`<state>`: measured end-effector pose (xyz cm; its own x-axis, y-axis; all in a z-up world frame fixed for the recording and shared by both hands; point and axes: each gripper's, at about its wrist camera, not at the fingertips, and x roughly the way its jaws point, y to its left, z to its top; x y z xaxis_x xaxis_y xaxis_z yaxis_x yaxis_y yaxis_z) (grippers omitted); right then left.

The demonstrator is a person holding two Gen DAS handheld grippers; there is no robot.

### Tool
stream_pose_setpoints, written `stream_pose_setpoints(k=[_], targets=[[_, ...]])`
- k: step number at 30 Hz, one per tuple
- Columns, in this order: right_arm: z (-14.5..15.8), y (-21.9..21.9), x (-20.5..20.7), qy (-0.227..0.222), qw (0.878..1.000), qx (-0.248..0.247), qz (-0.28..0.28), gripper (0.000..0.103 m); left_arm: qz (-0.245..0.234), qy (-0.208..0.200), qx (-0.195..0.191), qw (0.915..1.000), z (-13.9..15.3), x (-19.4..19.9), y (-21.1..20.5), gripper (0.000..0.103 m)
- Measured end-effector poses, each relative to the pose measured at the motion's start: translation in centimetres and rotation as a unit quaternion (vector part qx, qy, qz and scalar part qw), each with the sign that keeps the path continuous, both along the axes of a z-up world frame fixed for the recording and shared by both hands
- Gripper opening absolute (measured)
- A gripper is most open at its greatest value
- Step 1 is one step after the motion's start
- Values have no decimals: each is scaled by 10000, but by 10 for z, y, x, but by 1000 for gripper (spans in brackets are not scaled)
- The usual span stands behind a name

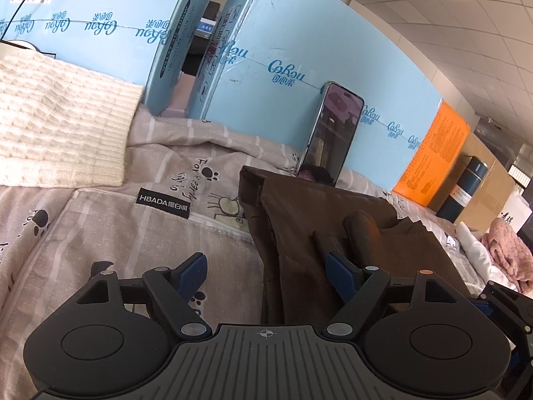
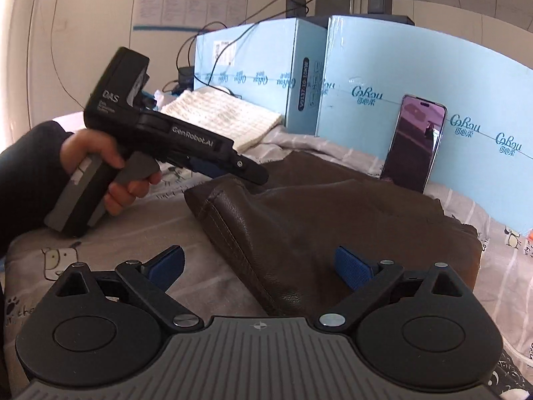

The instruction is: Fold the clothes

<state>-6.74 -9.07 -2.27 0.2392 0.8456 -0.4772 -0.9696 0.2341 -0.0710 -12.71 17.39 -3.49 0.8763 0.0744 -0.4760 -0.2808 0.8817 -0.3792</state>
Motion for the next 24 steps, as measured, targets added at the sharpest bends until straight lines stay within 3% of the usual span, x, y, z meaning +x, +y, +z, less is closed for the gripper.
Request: stream_pose_setpoints(k=[8, 14, 16, 18, 21, 24], targets=[[-2, 18, 7, -66, 9983, -111, -575, 94, 39, -39, -75, 10000, -1, -1, 2, 80], [-3, 34, 6, -217, 9956, -202, -888, 87, 3, -71, -121, 9999, -1, 0, 2, 80], [-4, 40, 5, -267, 9944, -233, -993, 76, 9, -88, -143, 9999, -1, -1, 3, 80], [-4, 45, 5, -314, 9931, -250, -1101, 35, 1, -99, -182, 9998, -2, -1, 4, 80], [9, 20, 11, -227, 9885, 360, -1453, 16, 3, -147, -286, 9995, -3, -1, 7, 80], [21, -5, 17, -139, 9788, 967, -1798, 10, 20, -191, -384, 9991, -4, -1, 10, 80]])
